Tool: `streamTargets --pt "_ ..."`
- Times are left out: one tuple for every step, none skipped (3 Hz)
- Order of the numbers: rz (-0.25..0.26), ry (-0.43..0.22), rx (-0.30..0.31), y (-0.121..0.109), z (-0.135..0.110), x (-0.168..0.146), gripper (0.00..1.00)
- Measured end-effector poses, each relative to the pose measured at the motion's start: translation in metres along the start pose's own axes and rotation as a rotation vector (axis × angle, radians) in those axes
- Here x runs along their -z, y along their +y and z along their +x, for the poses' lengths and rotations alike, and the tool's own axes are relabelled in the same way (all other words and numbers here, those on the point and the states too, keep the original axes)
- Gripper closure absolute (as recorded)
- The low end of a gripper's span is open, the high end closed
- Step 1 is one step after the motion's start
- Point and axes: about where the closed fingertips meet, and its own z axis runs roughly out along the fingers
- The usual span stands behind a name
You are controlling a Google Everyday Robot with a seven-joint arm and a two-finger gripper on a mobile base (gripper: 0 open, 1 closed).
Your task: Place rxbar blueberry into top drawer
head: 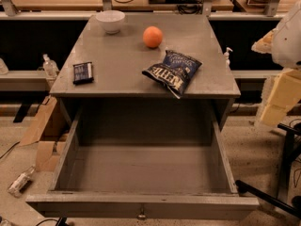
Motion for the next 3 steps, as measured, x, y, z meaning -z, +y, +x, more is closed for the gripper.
streamTargets --pt "0.000 0.000 0.000 0.000 0.000 0.000 0.00" --pt "0.008 -0.012 0.015 -0.006 -0.008 -0.007 0.00" --pt "0.001 -0.054 -0.019 -0.014 -0.025 -0.041 0.00"
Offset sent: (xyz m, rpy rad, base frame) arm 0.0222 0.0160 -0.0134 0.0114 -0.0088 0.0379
